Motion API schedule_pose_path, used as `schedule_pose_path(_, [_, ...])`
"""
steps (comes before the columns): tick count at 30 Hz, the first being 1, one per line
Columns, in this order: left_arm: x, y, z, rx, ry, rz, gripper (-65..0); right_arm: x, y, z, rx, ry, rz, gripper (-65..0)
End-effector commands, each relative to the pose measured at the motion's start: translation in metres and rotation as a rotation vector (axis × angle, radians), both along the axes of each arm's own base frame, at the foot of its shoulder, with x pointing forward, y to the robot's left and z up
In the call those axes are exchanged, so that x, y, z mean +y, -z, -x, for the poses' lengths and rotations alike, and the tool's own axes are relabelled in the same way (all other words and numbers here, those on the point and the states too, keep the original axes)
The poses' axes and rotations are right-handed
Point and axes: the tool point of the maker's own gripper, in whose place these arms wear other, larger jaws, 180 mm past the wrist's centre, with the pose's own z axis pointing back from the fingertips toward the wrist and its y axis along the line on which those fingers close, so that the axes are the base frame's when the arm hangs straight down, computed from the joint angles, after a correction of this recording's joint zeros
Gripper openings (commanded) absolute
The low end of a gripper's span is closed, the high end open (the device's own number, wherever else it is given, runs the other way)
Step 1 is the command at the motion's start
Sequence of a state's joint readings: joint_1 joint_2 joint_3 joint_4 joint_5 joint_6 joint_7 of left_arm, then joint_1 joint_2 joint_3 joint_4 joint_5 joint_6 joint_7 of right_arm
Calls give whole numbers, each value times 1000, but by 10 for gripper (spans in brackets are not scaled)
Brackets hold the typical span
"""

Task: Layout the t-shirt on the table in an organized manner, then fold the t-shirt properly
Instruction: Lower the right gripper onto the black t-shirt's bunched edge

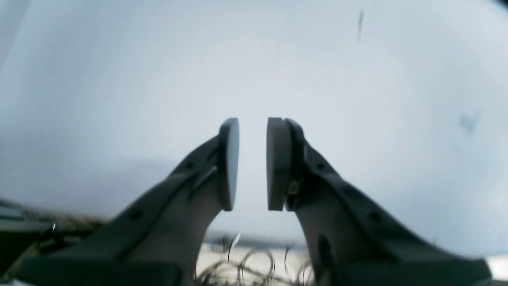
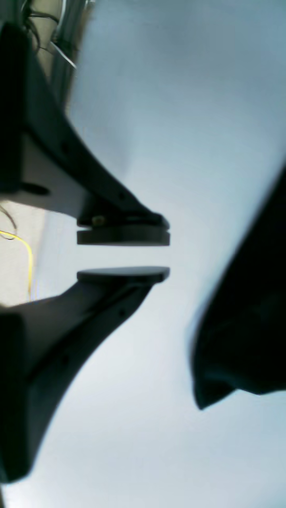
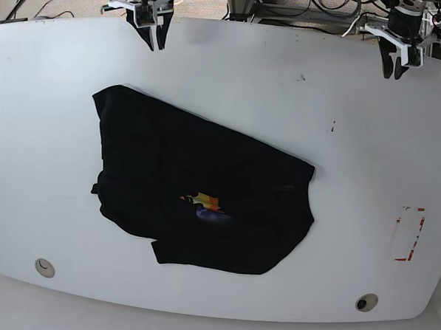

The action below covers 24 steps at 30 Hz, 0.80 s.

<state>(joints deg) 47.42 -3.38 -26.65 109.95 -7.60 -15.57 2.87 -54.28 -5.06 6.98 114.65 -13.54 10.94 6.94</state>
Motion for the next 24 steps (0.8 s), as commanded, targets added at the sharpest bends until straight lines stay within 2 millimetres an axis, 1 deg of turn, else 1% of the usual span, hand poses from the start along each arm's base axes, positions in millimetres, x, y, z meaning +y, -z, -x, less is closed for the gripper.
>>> schedule_pose_path(1, [-1,-9,-3,-39,-4,1,-535,2,-11,-11,-56,-12,-3,-563])
schedule_pose_path(2, [-3,-11,-8,-56,-12,8,-535,2,-14,-20,-81,-13,-1,-561])
schedule_pose_path(4, [-4,-16,-15,-86,-16,11,-524,2,-17,-30,-105,-12,0,-560])
schedule_pose_path(6, [-5,-20,-20,-102,-14,10,-489,1,-15,-38,-99,-8,4,-533])
schedule_pose_path(10, [-8,-25,-31,-134,-9,17,-360,-1,-16,-59,-103,-2,14,-428])
schedule_pose_path(11, [-11,-27,-37,-150,-4,22,-324,-2,-17,-65,-111,2,16,-401])
schedule_pose_path(13, [-15,-30,-46,-175,4,30,-275,-4,-20,-76,-122,7,21,-360])
schedule_pose_path(17, [-26,-30,-52,-183,31,51,-272,-5,-20,-87,-112,13,28,-331])
schedule_pose_path(19, [-33,-33,-60,-203,51,63,-272,-6,-22,-96,-115,17,31,-325])
schedule_pose_path(20, [-38,-36,-67,-218,72,65,-272,-8,-23,-103,-117,20,37,-320])
schedule_pose_path(24, [-46,-39,-78,-229,114,66,-271,-10,-23,-117,-97,12,49,-309])
